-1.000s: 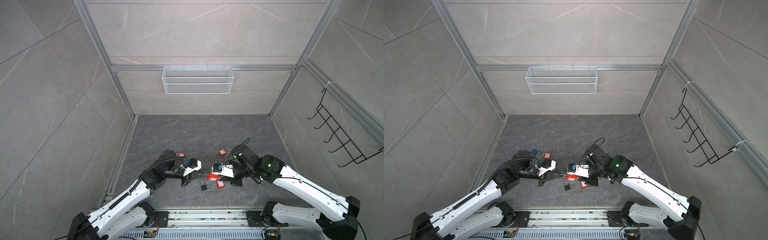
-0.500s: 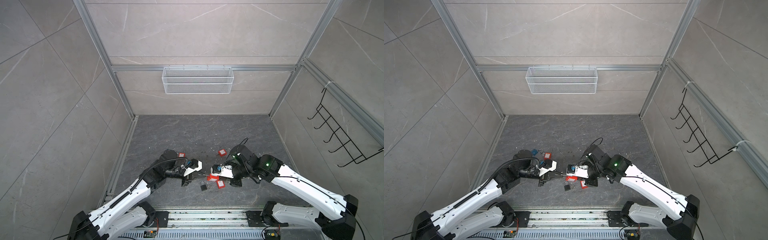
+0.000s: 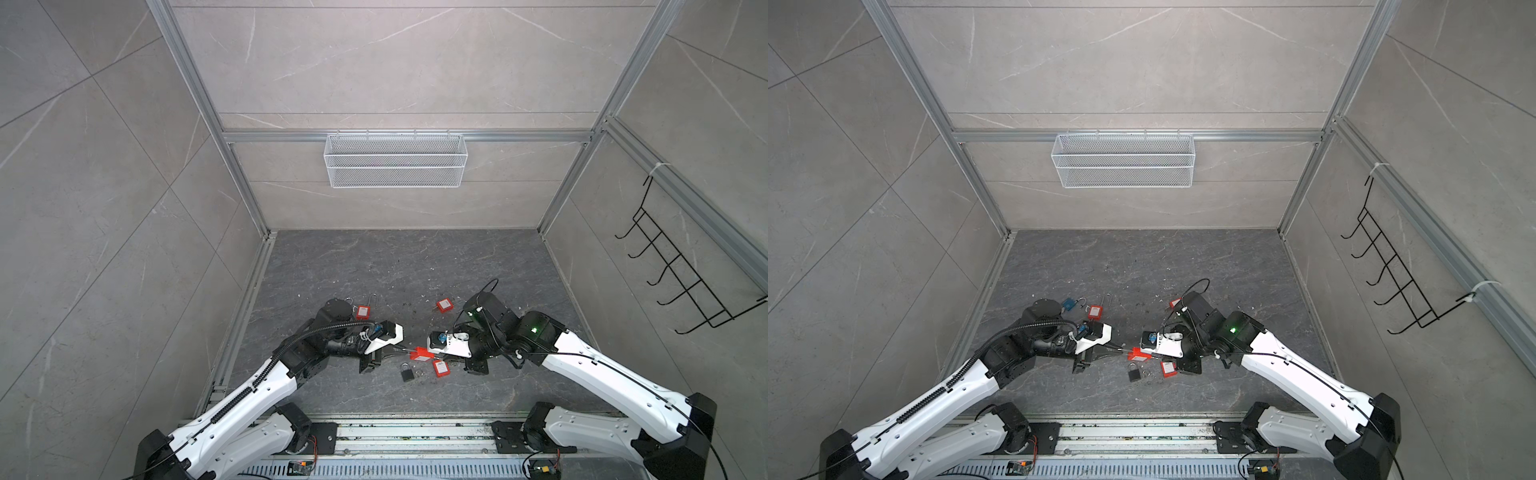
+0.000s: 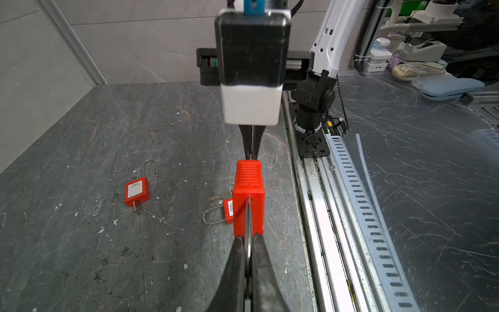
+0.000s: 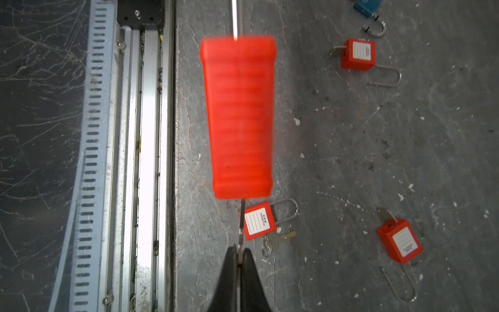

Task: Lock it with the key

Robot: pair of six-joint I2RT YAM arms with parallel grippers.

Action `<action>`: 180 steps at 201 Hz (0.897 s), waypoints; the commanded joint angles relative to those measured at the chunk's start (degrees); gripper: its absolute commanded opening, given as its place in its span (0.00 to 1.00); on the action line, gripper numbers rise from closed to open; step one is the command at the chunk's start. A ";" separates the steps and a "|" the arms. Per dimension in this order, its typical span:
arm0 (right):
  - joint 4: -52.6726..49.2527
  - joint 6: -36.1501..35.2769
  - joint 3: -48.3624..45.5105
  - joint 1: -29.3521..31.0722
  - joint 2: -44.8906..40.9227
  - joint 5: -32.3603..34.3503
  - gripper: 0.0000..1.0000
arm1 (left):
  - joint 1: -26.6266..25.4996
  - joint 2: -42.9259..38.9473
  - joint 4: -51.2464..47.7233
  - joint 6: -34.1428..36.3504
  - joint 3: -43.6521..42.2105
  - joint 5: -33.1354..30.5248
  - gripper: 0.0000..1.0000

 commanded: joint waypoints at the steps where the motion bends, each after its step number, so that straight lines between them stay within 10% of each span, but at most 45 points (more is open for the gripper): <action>1: -3.70 -1.98 -0.69 -0.78 -0.43 1.11 0.00 | 0.36 -1.28 -1.29 2.57 3.39 -0.07 0.00; 94: 7.47 10.15 -5.27 -4.85 -5.08 1.72 0.00 | 2.89 7.61 -41.21 16.60 15.39 -10.75 0.00; 180: 14.21 18.09 -8.83 -4.85 -3.39 1.58 0.00 | 2.98 17.58 -49.31 20.32 15.96 -17.97 0.00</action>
